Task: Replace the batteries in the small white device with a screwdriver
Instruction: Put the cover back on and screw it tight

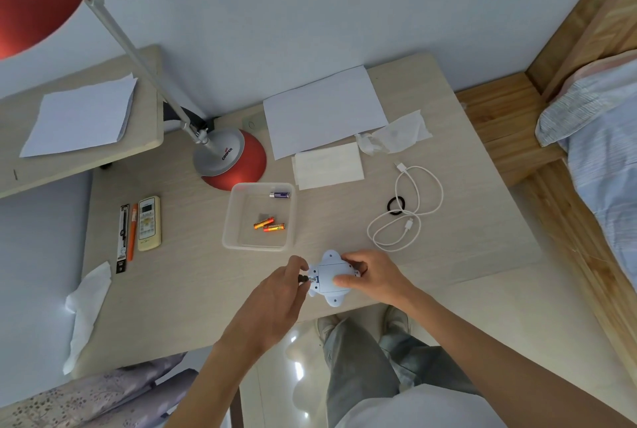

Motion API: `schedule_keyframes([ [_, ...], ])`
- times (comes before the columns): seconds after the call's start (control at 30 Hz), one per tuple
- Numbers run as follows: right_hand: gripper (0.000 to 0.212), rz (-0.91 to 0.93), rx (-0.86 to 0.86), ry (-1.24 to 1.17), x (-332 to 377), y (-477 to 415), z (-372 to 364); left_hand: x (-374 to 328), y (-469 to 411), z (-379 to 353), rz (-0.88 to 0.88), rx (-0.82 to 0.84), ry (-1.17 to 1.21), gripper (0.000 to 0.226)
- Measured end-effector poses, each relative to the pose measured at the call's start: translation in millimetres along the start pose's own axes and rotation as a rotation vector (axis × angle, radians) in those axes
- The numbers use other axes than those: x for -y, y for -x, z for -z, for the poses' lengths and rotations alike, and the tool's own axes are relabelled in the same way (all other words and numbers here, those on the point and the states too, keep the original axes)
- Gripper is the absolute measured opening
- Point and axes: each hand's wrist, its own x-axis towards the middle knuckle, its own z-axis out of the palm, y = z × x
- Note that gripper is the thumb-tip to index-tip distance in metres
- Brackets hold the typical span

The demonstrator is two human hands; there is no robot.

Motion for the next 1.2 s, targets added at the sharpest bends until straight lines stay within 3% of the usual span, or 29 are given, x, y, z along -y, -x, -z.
schedule_keyframes([
  [0.07,0.037,0.003,-0.012,-0.008,-1,-1,-1,4,1,-1,-0.001,0.02,-0.045,0.008],
  [0.2,0.033,0.017,-0.024,-0.012,-1,-1,-1,10,1,-6,0.015,0.004,-0.179,0.025],
  [0.27,0.034,0.03,-0.028,0.001,-2,-1,-2,6,-1,-4,0.016,-0.02,-0.181,0.019],
  [0.37,0.034,0.039,-0.035,-0.003,-4,-3,-3,1,-5,-2,0.029,-0.063,-0.171,0.029],
  [0.57,0.039,0.044,-0.033,-0.003,-7,-3,-3,-5,-2,4,0.008,-0.173,-0.066,0.014],
  [0.73,0.047,0.051,-0.035,0.012,-10,-5,-4,-7,-4,10,-0.005,-0.126,0.001,0.002],
  [1.03,0.051,0.04,-0.034,0.012,-12,-5,-5,-7,-8,6,0.061,-0.092,-0.12,0.025],
  [1.2,0.049,0.037,-0.039,0.001,-9,-4,-4,-8,-9,2,0.04,-0.067,-0.146,0.011],
])
